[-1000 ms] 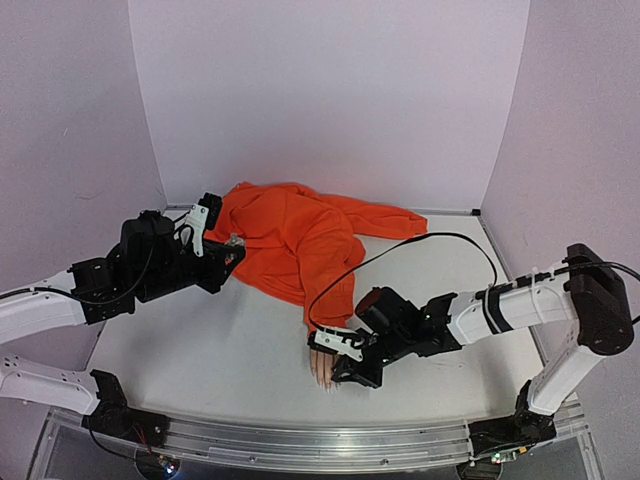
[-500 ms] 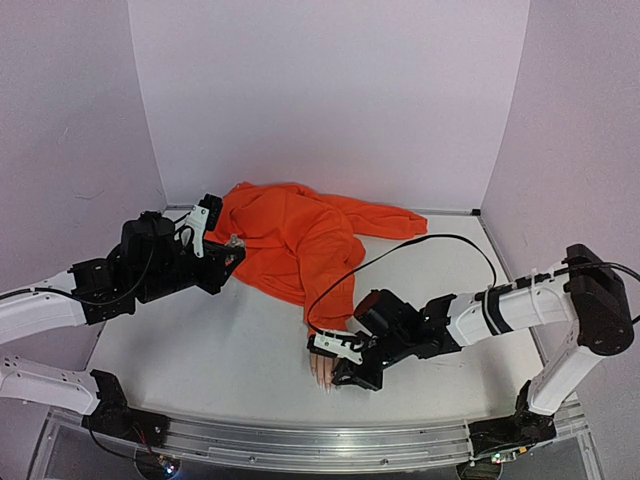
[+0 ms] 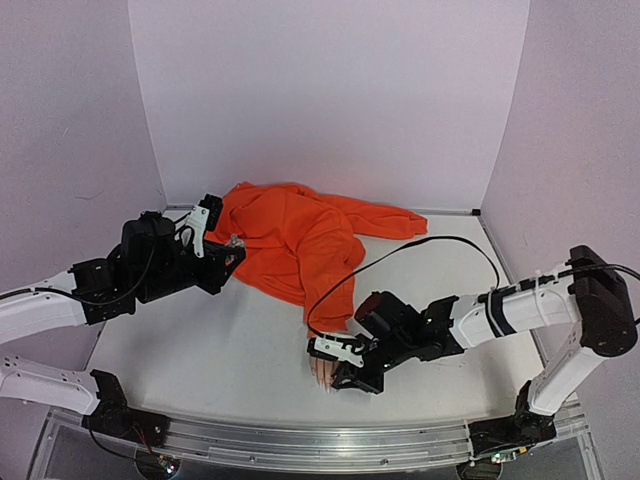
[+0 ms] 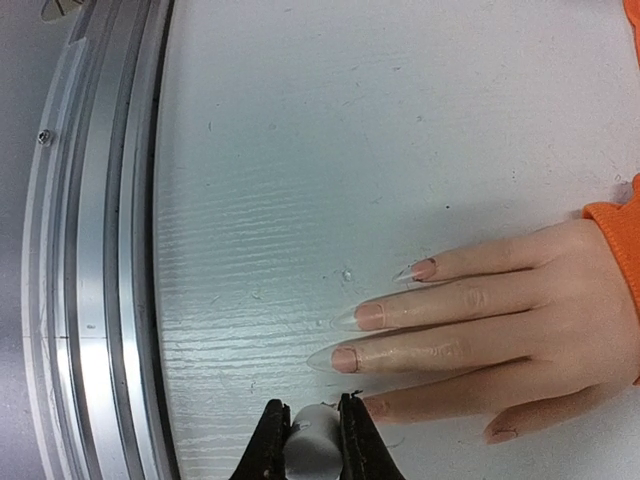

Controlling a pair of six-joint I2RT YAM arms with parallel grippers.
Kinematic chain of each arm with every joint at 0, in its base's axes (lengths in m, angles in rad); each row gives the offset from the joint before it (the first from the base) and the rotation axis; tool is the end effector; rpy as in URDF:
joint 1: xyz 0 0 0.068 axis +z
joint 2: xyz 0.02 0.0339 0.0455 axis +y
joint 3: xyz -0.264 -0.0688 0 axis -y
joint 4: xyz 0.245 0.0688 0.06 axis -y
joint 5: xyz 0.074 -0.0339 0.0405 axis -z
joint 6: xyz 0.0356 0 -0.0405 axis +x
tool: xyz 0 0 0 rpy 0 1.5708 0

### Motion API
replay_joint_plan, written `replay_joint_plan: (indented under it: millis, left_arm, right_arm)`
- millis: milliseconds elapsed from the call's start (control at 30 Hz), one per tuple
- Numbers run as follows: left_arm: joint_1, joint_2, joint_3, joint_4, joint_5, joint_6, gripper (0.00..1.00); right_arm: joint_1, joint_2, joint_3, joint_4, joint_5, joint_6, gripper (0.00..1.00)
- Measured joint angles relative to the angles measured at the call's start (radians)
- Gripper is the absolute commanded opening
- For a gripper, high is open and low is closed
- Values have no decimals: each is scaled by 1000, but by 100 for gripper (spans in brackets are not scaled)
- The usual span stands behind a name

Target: Paint the nails

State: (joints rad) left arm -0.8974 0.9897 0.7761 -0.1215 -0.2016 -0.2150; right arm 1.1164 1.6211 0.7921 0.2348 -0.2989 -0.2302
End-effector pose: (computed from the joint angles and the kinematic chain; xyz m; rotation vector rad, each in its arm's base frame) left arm 0.1490 -0.1754 0.3051 0.5161 1.8688 -0.5594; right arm 0.1365 0.3034 0.1766 -1.5426 1.6455 0.8179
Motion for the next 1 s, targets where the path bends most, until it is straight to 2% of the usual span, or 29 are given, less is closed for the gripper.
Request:
replay_joint_plan:
  millis: [233, 533, 1000]
  left_arm:
    - [0, 14, 0, 0, 8, 0, 0]
    - [0, 14, 0, 0, 16, 0, 0]
    - [0, 14, 0, 0, 16, 0, 0]
  right_arm:
    - [0, -95, -31, 31, 58, 16, 0]
    - [0, -85, -31, 42, 124, 18, 0]
    - [0, -66, -30, 42, 103, 18, 0]
